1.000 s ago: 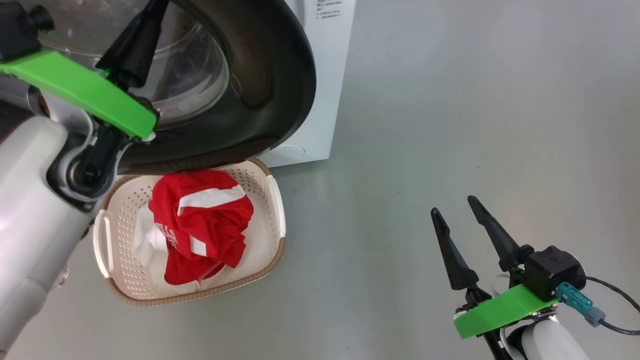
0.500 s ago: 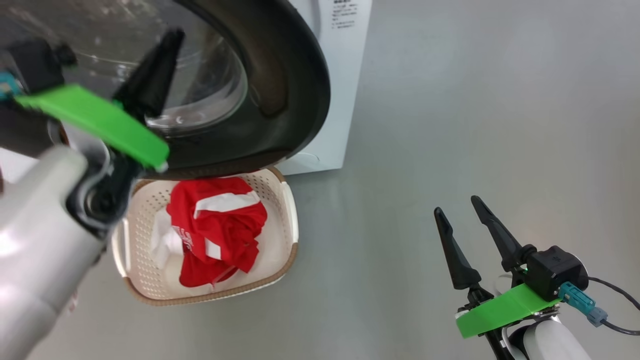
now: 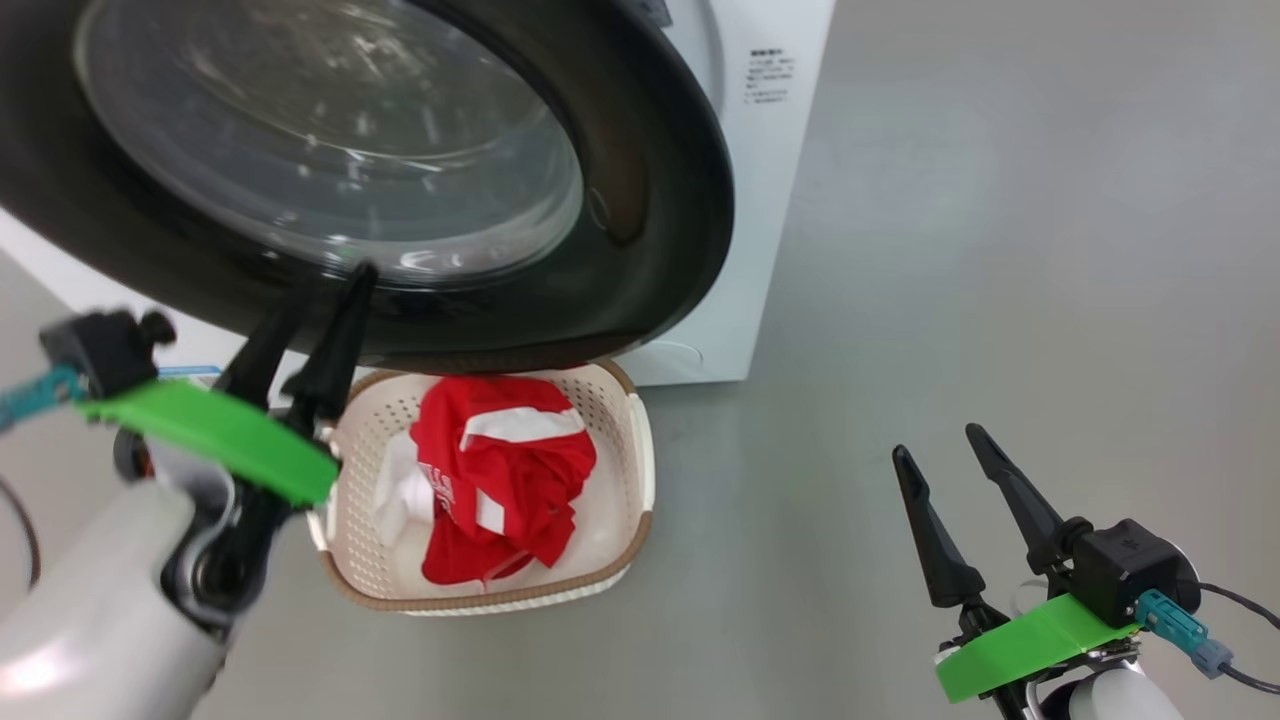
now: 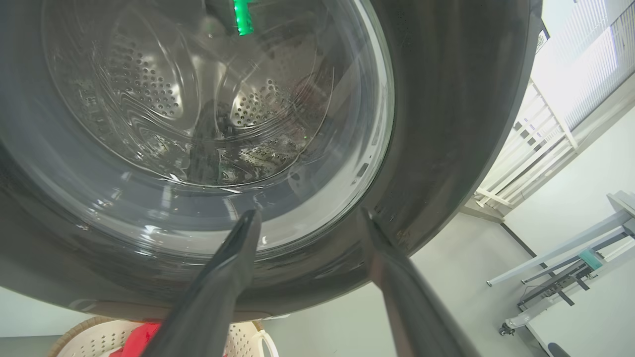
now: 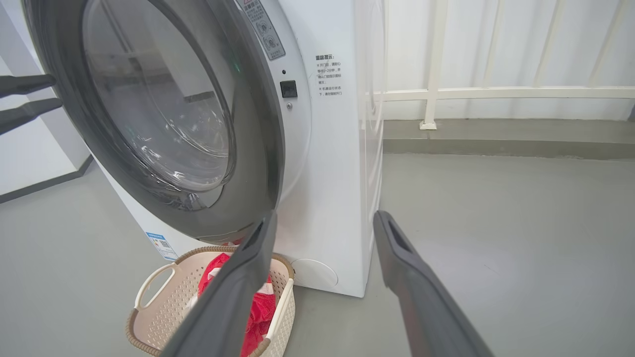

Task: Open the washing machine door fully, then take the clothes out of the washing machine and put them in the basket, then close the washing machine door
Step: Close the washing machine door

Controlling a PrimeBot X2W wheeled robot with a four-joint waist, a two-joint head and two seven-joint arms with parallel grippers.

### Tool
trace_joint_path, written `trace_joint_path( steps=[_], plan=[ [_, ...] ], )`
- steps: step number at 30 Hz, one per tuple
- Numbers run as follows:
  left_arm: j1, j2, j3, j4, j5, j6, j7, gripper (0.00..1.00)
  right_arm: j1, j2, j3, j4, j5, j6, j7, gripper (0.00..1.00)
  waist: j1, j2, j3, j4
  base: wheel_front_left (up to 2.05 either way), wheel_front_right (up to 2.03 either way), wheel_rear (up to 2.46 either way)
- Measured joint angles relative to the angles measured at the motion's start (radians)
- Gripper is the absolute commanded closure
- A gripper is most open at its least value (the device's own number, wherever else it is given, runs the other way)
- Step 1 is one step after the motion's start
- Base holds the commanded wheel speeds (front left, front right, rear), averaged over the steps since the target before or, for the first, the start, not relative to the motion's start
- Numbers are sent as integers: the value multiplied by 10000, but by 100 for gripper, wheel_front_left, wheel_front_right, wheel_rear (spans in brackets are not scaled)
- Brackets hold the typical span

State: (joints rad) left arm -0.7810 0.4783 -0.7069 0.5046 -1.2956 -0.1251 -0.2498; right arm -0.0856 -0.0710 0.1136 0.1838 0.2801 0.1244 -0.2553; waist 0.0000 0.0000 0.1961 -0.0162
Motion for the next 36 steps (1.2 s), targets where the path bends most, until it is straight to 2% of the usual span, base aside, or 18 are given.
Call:
trace_joint_path(
  steps=[18, 26, 36],
  plan=[
    [4408, -671, 3630, -84, 3133, 0, 0, 0, 490, -201, 13, 105, 19, 2, 0, 0, 0, 0, -980, 555, 0, 0, 0],
    [5805, -1101, 4905, -201, 4487, 0, 2, 0, 838, -272, 31, 142, 92, 0, 0, 0, -1, 0, -1255, 503, 0, 0, 0],
    [7117, -1891, 6778, -963, 6702, 0, 2, 0, 1073, -286, -71, 109, 96, 2, 0, 0, 0, 0, -1381, 254, 0, 0, 0]
  ],
)
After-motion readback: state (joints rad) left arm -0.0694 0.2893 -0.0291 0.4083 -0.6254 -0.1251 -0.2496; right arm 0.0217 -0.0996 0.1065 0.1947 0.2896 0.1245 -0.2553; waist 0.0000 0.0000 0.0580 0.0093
